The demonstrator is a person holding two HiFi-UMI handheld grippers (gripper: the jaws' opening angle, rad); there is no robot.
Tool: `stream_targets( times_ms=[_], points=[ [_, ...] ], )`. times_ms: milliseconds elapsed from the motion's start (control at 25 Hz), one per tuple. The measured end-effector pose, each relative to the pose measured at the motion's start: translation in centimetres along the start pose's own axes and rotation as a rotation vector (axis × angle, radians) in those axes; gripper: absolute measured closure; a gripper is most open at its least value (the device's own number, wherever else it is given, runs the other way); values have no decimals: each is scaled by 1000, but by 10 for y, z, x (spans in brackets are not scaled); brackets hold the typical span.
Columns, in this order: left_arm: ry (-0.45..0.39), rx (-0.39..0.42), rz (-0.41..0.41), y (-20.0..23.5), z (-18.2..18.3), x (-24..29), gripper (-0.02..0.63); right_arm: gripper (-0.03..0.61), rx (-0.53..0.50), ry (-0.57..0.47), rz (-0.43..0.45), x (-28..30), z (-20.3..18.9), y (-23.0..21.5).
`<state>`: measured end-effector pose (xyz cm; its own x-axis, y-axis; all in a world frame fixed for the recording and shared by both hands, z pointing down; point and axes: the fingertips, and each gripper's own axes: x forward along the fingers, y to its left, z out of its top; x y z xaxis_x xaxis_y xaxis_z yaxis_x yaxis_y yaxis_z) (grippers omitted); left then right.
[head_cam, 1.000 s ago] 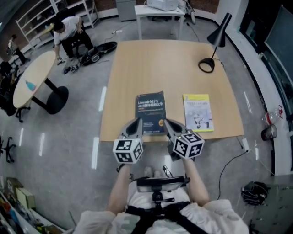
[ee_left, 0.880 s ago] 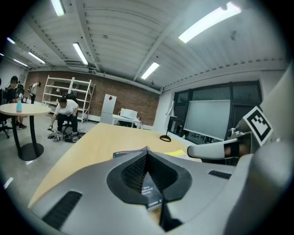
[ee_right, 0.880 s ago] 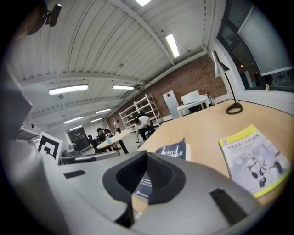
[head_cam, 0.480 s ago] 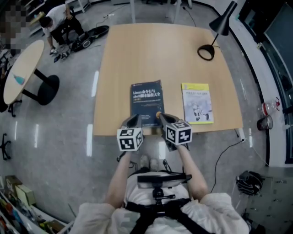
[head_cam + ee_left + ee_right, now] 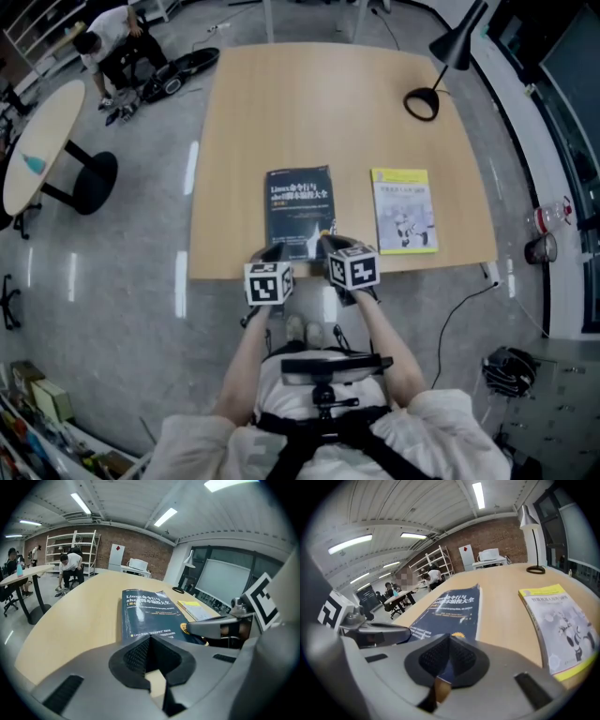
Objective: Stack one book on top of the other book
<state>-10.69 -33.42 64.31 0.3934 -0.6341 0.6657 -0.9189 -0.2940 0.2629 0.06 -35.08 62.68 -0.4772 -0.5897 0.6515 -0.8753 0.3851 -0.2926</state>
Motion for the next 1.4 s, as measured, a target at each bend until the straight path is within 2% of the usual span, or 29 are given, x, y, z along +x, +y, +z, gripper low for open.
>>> stream_targets(
  times_ms=[120,200,280,400,520,880,1400],
  points=[
    [11,34,9,-2,0,1,606,577,-55,33,-64,3,-4,0],
    [7,16,13,-1,1,2,606,577,-132,46,-96,3,-1,2],
    [0,-5,4,-1,3,2,606,578,-160,53,-99,2,-1,2],
    [13,25,13,-1,-1,1,606,577,-83,50,-69,3,-7,1],
    [28,60,29,2,1,1,606,578,-64,47,-63,3,-6,2],
    [39,25,-8,-6,-10,-8,606,578,-36,52,-43,-6,-16,5],
    [45,-5,-20,-26,-55,-41,606,578,-4,48,-19,-41,-56,23]
  ],
)
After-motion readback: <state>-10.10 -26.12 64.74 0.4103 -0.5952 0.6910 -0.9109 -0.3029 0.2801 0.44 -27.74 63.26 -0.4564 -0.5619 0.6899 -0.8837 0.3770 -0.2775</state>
